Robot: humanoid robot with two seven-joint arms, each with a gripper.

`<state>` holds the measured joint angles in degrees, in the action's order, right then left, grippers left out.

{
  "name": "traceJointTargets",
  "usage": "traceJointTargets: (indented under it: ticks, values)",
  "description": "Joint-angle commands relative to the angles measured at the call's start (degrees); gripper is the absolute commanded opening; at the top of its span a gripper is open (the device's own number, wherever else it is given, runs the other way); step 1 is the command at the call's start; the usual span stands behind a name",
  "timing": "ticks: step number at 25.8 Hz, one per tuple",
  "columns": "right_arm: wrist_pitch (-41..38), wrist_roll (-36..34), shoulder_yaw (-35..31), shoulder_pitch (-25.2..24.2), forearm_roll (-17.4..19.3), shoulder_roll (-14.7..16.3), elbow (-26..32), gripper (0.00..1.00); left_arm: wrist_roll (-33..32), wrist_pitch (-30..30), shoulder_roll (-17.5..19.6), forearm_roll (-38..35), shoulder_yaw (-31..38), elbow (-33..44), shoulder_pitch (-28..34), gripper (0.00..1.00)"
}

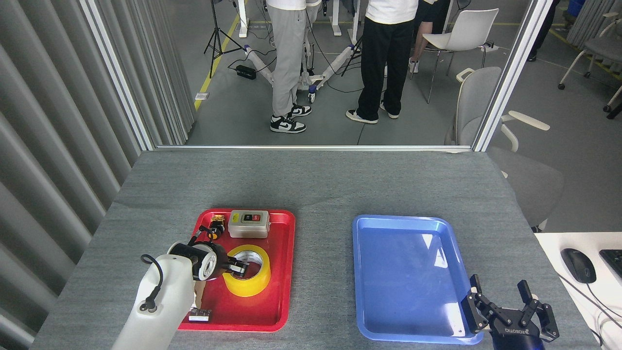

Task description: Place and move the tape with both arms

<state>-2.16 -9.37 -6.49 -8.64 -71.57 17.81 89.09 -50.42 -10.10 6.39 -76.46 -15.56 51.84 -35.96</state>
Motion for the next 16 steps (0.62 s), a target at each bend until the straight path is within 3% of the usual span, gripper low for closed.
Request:
traceJointTargets:
  ticks: [1, 7, 13, 16]
  values:
    - [0.1, -0.1, -0.1, -0.1, 0.1, 0.1, -0.1, 1.0, 0.1, -0.1, 0.0, 0.0, 0.0, -0.5, 0.0, 0.61]
    - [-0.3, -0.1, 0.2, 0.0, 0.1, 0.1, -0.1, 1.0, 2.6, -0.1, 0.5, 0.0, 0.0, -0.9, 0.1, 0.5]
    - [-0.4, -0.1, 0.2, 0.2, 0.1, -0.1, -0.1, 1.0, 2.9, -0.4, 0.7, 0.0, 0.0, -1.1, 0.1, 0.47]
    - [-0.4, -0.1, 0.3, 0.1, 0.0, -0.1, -0.1, 1.0, 2.9, -0.8, 0.9, 0.0, 0.0, -1.1, 0.1, 0.37]
